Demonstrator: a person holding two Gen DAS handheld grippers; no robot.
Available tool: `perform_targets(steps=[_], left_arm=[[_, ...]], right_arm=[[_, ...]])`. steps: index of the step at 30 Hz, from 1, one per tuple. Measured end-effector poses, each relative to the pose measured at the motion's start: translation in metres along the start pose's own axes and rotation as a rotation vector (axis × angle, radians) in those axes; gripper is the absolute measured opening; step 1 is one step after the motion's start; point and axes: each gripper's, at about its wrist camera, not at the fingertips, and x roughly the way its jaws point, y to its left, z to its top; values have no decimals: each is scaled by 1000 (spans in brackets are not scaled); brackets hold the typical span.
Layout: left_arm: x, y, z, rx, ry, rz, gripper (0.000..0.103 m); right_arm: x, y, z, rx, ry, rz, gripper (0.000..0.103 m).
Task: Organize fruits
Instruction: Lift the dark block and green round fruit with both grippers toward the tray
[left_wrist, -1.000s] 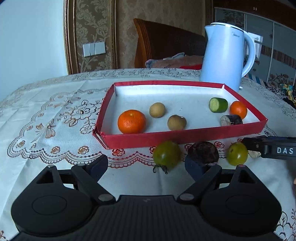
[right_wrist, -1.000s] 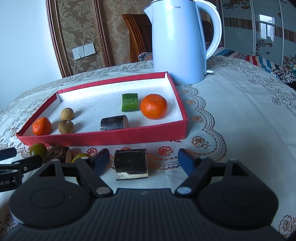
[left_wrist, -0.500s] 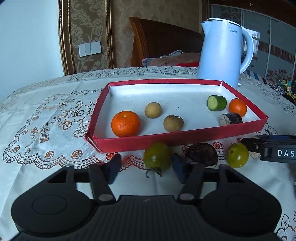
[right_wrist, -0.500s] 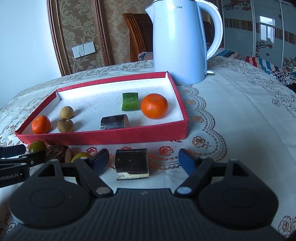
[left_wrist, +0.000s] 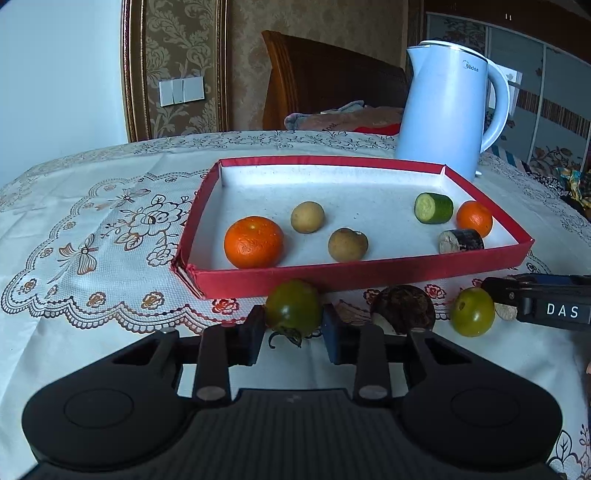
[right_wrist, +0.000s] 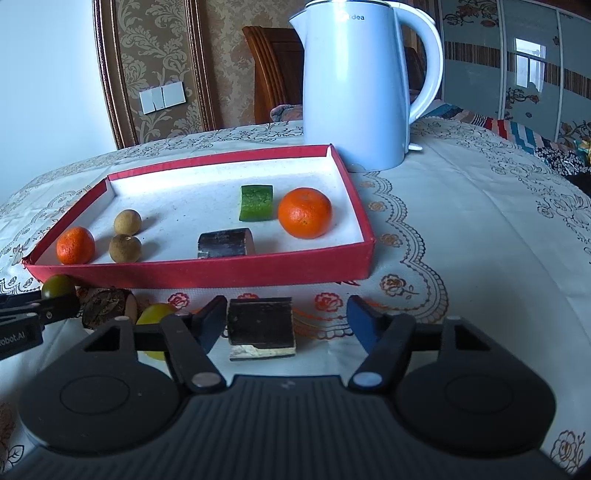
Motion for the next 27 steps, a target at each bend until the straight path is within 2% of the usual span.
perform_targets(steps=[2, 3, 5, 7, 13, 15, 19, 27], left_arm=[[0, 0, 0, -5, 0, -3, 33], [0, 1, 0, -7, 0, -3, 33], [-1, 0, 0, -5, -2, 2, 32], [-2, 0, 0, -7, -8, 7, 32], [-3, 1, -1, -14, -9, 6, 32], [-4, 1, -1, -14, -11, 8, 32], [-4, 2, 0, -19, -14, 10, 32], [-5, 2, -1, -18, -19, 13, 32]], right_arm=[[0, 0, 0, 2, -1, 1, 63], [0, 0, 0, 1, -3, 1, 57], [-1, 0, 0, -3, -5, 4, 54], [-1, 1, 0, -8, -7, 4, 47], [-1, 2, 0, -15, -7, 2, 46], [-1, 2, -1, -16, -10, 5, 37], [-2, 6, -1, -36, -14, 4, 30], [-5, 4, -1, -25, -29, -2, 31]])
